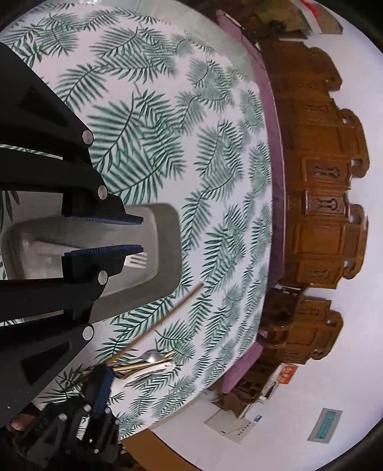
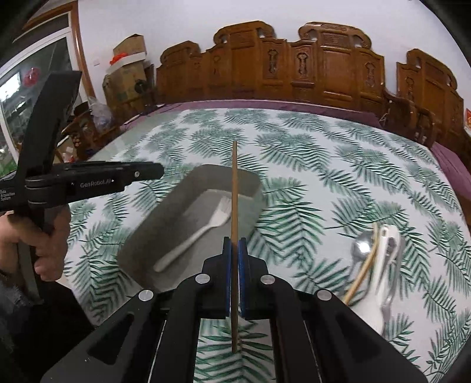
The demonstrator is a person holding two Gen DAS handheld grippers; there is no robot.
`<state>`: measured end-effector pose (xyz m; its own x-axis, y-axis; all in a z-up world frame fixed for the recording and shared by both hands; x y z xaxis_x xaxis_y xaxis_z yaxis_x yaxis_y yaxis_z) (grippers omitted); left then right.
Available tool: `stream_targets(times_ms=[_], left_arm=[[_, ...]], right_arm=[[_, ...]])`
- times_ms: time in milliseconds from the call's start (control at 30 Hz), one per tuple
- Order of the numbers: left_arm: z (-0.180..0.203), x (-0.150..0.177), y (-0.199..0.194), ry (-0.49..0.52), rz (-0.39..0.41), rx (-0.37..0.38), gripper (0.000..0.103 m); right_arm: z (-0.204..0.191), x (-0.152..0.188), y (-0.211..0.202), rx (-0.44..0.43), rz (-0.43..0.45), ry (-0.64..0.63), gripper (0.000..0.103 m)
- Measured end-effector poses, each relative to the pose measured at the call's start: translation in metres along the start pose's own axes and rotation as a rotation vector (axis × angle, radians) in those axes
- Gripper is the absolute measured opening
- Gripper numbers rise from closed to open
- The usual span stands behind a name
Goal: Organize utensils
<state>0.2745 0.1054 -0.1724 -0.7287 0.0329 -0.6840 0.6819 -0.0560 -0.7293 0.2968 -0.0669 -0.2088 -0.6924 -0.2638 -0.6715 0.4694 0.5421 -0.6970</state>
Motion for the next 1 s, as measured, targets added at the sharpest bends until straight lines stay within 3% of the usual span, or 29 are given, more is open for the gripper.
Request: stream_targets(times_ms=[233, 500, 667, 767, 1000], left_arm=[[-0.012, -0.002, -0.011, -0.007, 0.022, 0.001, 0.012], [-0.019, -0.001, -0.018, -0.007, 0.035, -0.005, 0.013], [-0.023, -0.001, -0.016, -0.017, 0.033, -0.005, 0.013], [-0.023, -0.001, -0.016, -0.017, 0.033, -0.006, 0.013], [-0.018, 0.0, -0.013, -0.004, 0.027, -0.001, 0.013]], right_arm=[[-0.032, 0.003, 0.027, 0.011, -0.067, -0.024, 0.006], [-0.038, 0.001, 0.071, 0.05, -0.138, 0.006, 0.005], [-0.037, 0.005, 0.084, 0.018, -0.164, 0.066, 0.006], [-0.037, 0.007, 0.088, -0.079, -0.163, 0.098, 0.007], [-0.024, -0.001, 0.063, -0.089, -0.089, 0.069, 0.008]])
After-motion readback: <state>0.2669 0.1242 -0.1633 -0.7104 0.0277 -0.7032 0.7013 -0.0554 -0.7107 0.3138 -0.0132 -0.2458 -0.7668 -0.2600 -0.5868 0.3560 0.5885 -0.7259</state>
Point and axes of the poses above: each gripper's, at about its wrist camera, not at the fingertips, and y roughly the way its jaws point, z to its right, x to its underside, the point moved 3 cm from there along y, roughly the way its jaws point, and after that the axes turned 8 degrees about y, right-handed, at the moved point
